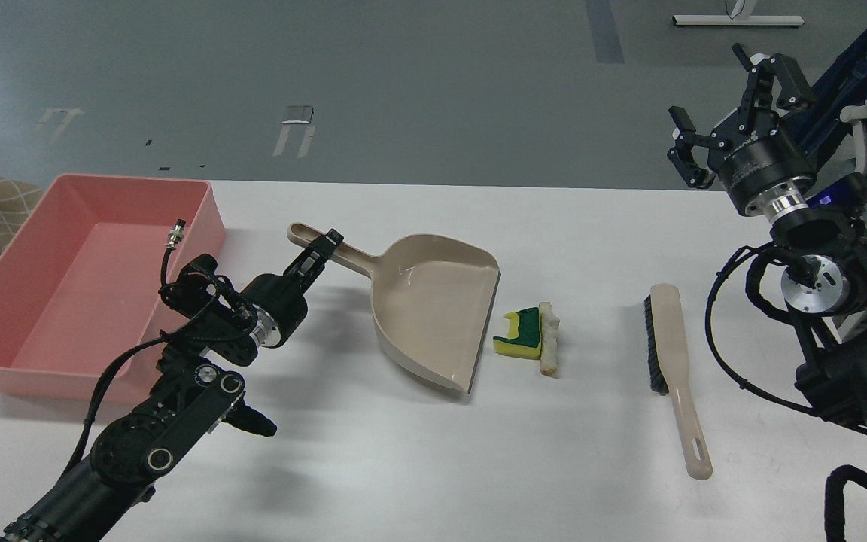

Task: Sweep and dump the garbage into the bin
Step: 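Grasp the beige dustpan handle with the left gripper, then move the right gripper down and grasp the wooden brush handle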

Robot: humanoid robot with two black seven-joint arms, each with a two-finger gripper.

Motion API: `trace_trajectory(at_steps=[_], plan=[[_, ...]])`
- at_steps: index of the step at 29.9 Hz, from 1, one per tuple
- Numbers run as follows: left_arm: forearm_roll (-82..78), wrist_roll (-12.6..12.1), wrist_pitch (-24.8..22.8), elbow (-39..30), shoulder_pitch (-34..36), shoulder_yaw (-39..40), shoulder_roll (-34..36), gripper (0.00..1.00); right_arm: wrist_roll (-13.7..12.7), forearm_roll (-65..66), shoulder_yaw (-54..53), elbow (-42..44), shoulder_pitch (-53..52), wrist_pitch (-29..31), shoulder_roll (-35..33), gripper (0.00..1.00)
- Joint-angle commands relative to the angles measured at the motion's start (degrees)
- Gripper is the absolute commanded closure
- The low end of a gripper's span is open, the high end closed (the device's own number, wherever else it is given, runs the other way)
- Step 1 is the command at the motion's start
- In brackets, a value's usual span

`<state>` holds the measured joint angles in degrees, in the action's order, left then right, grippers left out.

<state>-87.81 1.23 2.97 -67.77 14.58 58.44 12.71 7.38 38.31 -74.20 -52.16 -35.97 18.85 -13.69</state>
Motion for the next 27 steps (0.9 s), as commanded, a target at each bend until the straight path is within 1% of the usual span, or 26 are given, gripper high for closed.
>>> trace_trajectory(at_steps=[1, 2, 3, 5, 6, 7, 8, 9, 11, 12, 15, 17, 18, 20, 23, 24, 27], plan=[[0.0, 0.3, 2.6, -0.1, -0.4, 0.0, -0.1, 1.00, -2.0, 0.4, 7.6, -6.5, 1.0, -0.1, -9.8, 0.02], [0.0, 0.5, 3.1, -0.1, -0.6, 0.0, -0.1, 1.00, -2.8, 0.4, 8.7, -7.7, 1.4, -0.1, -11.7, 0.02], [0.0, 0.8, 4.1, -0.3, -0.7, 0.0, -0.1, 1.00, -4.7, 0.4, 10.7, -10.3, 2.3, -0.1, -15.3, 0.02], [0.0, 0.8, 4.7, -0.3, -0.8, 0.0, -0.1, 1.00, -6.7, 0.5, 12.4, -12.9, 3.2, -0.1, -19.0, 0.02], [0.0, 0.8, 4.8, -0.4, -0.9, 0.0, -0.1, 1.00, -8.3, 0.5, 13.8, -15.6, 4.4, -0.1, -22.7, 0.02], [0.0, 0.8, 4.9, -0.5, -1.0, 0.0, -0.1, 1.00, -9.0, 0.5, 14.5, -17.0, 5.2, -0.1, -24.5, 0.02], [0.1, 0.9, 4.8, -1.1, -1.0, 0.0, -0.1, 1.00, -9.9, 0.5, 16.3, -19.9, 7.1, -0.2, -28.6, 0.02], [0.1, 0.9, 4.8, -1.5, -1.1, 0.0, 0.0, 1.00, -10.0, 0.5, 17.6, -22.9, 8.4, -0.4, -32.4, 0.02], [0.1, 0.9, 4.8, -1.8, -1.2, 0.0, 0.0, 1.00, -10.0, 0.5, 18.9, -25.9, 9.7, -0.6, -36.6, 0.01], [0.2, 0.9, 4.8, -2.4, -1.3, -0.1, 0.1, 1.00, -10.0, 0.5, 20.1, -28.7, 11.2, -0.7, -40.2, 0.01], [0.2, 1.1, 4.4, -3.0, -1.4, -0.1, 0.1, 1.00, -9.8, 0.5, 21.5, -33.7, 14.4, -0.7, -47.0, 0.01], [0.4, 1.1, 4.2, -3.6, -1.4, -0.1, 0.0, 1.00, -9.8, 0.5, 21.6, -37.6, 17.9, -0.7, -53.3, 0.01], [0.4, 1.1, 4.2, -3.6, -1.4, -0.1, 0.0, 1.00, -9.8, 0.5, 21.6, -37.7, 17.9, -0.7, -53.4, 0.01], [0.4, 1.1, 3.6, -3.9, -1.5, -0.1, 0.0, 1.00, -10.2, 0.5, 21.7, -41.5, 20.3, -0.6, -58.3, 0.02], [0.4, 1.1, 3.2, -4.2, -1.5, -0.2, 0.0, 1.00, -10.2, 0.5, 21.7, -45.0, 22.9, 0.1, -63.2, 0.02], [0.4, 1.1, 3.2, -4.2, -1.5, -0.2, 0.0, 1.00, -10.2, 0.5, 21.7, -45.0, 23.0, 0.1, -63.2, 0.02], [0.4, 1.2, 2.4, -5.3, -2.6, -0.2, 0.0, 1.00, -10.8, 0.4, 21.7, -47.0, 25.0, 2.1, -66.4, 0.02]])
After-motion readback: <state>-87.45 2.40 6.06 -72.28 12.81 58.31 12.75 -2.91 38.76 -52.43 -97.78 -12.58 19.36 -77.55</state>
